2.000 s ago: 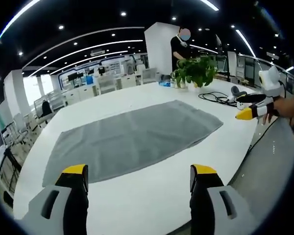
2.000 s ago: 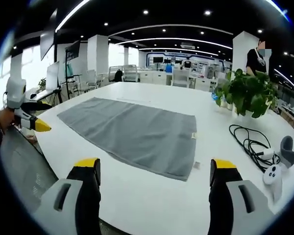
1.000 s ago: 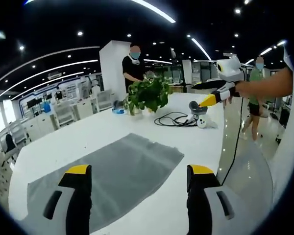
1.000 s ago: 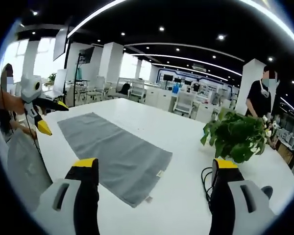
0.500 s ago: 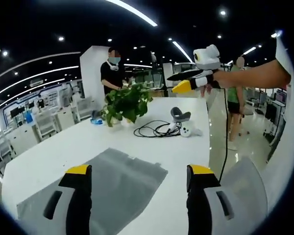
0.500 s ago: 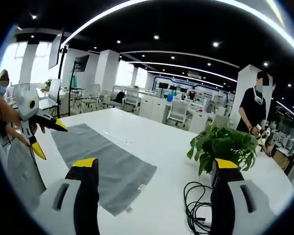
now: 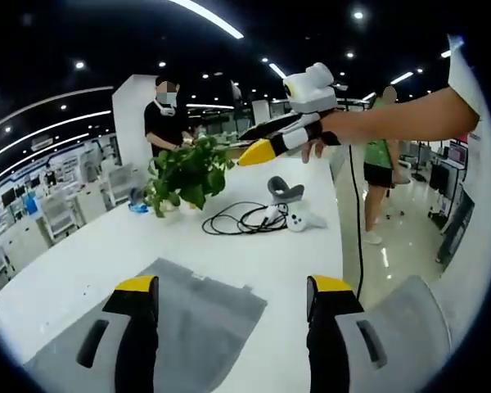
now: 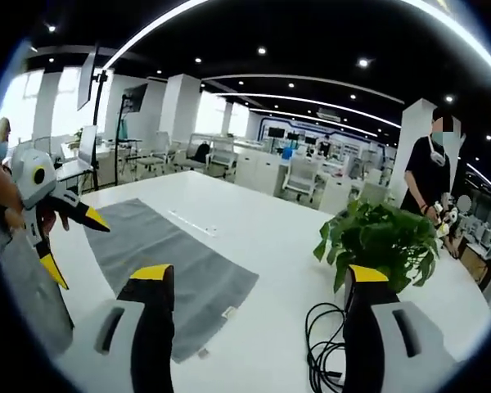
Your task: Fold the towel on the table until its edges align and the towel forms a compact rectangular stack.
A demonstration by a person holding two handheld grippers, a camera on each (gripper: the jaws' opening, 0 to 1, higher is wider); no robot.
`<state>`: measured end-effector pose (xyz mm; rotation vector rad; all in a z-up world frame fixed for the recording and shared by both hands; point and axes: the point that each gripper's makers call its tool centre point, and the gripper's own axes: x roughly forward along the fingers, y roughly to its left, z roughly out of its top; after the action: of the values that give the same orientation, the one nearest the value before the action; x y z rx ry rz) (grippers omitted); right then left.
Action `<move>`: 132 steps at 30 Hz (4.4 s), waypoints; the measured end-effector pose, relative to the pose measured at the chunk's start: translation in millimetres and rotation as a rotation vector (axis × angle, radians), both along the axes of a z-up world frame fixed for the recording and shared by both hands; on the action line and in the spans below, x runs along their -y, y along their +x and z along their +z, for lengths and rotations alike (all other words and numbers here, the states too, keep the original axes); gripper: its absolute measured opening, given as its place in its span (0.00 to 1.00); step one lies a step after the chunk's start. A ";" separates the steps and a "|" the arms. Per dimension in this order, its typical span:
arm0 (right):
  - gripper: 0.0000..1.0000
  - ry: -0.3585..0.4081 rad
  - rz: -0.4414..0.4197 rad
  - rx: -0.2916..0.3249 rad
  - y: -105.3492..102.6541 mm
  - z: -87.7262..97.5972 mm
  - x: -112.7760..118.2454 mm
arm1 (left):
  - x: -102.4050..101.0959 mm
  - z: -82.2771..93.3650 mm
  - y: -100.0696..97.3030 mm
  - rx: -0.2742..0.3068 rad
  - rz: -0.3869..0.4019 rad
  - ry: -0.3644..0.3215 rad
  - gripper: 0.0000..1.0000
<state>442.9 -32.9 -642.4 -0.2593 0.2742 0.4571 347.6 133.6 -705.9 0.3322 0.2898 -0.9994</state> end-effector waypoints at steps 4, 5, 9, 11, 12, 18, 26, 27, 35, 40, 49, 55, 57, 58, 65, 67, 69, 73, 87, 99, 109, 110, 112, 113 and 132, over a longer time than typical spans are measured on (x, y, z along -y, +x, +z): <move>0.82 0.015 0.011 -0.027 10.1 -10.0 -6.6 | 8.6 -8.6 2.7 -0.002 -0.014 0.028 0.75; 0.81 0.019 0.013 -0.031 12.9 -12.4 -7.3 | 9.6 -10.3 3.2 -0.001 -0.016 0.034 0.75; 0.78 0.022 0.022 -0.055 26.3 -25.2 -10.6 | 13.0 -21.6 6.4 -0.016 -0.025 0.061 0.73; 0.76 0.018 0.029 -0.067 32.4 -31.4 -13.4 | 14.3 -27.9 9.0 -0.021 -0.028 0.080 0.72; 0.76 0.016 0.034 -0.072 35.2 -33.9 -14.5 | 14.7 -30.4 10.1 -0.023 -0.028 0.087 0.71; 0.65 -0.002 0.082 -0.093 54.6 -49.9 -24.7 | 23.9 -48.2 16.2 -0.060 -0.040 0.101 0.64; 0.56 0.013 0.119 -0.129 78.0 -74.8 -32.3 | 40.3 -73.9 15.3 -0.095 -0.071 0.163 0.59; 0.55 0.015 0.121 -0.132 80.8 -77.4 -32.5 | 41.7 -76.7 14.8 -0.099 -0.076 0.168 0.58; 0.48 0.015 0.143 -0.185 102.1 -109.8 -32.9 | 50.2 -105.6 19.5 -0.148 -0.088 0.210 0.52; 0.43 0.018 0.147 -0.216 111.4 -128.7 -34.7 | 55.7 -121.3 22.0 -0.189 -0.085 0.209 0.46; 0.39 0.033 0.163 -0.267 129.5 -159.5 -43.0 | 65.7 -148.0 23.3 -0.238 -0.093 0.236 0.42; 0.38 0.034 0.180 -0.282 137.7 -171.2 -49.6 | 69.9 -161.9 26.2 -0.237 -0.104 0.265 0.38; 0.38 0.031 0.183 -0.288 141.6 -176.2 -51.1 | 70.1 -165.0 27.5 -0.237 -0.105 0.269 0.37; 0.37 0.029 0.182 -0.292 144.2 -179.4 -51.6 | 70.3 -167.4 27.9 -0.247 -0.106 0.270 0.37; 0.31 0.059 0.148 -0.311 167.0 -206.4 -55.8 | 80.1 -182.7 22.6 -0.284 -0.135 0.279 0.37; 0.31 0.052 0.130 -0.325 174.9 -217.9 -53.9 | 81.0 -186.7 21.6 -0.283 -0.142 0.292 0.36; 0.31 0.047 0.122 -0.326 183.6 -225.3 -52.7 | 81.7 -191.2 21.5 -0.294 -0.143 0.297 0.36; 0.30 0.037 0.135 -0.354 191.3 -235.3 -63.1 | 82.6 -200.8 22.8 -0.320 -0.134 0.310 0.36; 0.32 -0.081 0.141 -0.330 243.5 -268.0 -80.5 | 79.1 -209.0 29.4 -0.291 -0.162 0.389 0.25; 0.08 -0.072 0.196 -0.374 230.1 -275.6 -88.9 | 82.7 -208.9 29.4 -0.290 -0.144 0.416 0.09; 0.03 -0.083 0.217 -0.370 220.0 -276.7 -74.7 | 92.3 -208.9 25.9 -0.378 -0.090 0.370 0.04; 0.03 -0.080 0.214 -0.370 217.8 -276.6 -70.9 | 95.9 -208.9 23.8 -0.392 -0.084 0.357 0.04; 0.02 -0.064 0.205 -0.375 218.2 -276.9 -64.8 | 103.1 -209.0 21.3 -0.400 -0.085 0.343 0.04; 0.02 -0.058 0.198 -0.376 217.5 -276.7 -60.8 | 106.7 -209.0 20.3 -0.396 -0.092 0.342 0.04; 0.02 0.101 0.082 -0.324 218.1 -258.5 -25.8 | 152.9 -207.6 28.5 -0.436 -0.049 0.263 0.04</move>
<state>661.0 -7.1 -900.9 -0.0970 0.5574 0.5926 376.1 -19.3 -913.5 0.3577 0.8164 -1.0790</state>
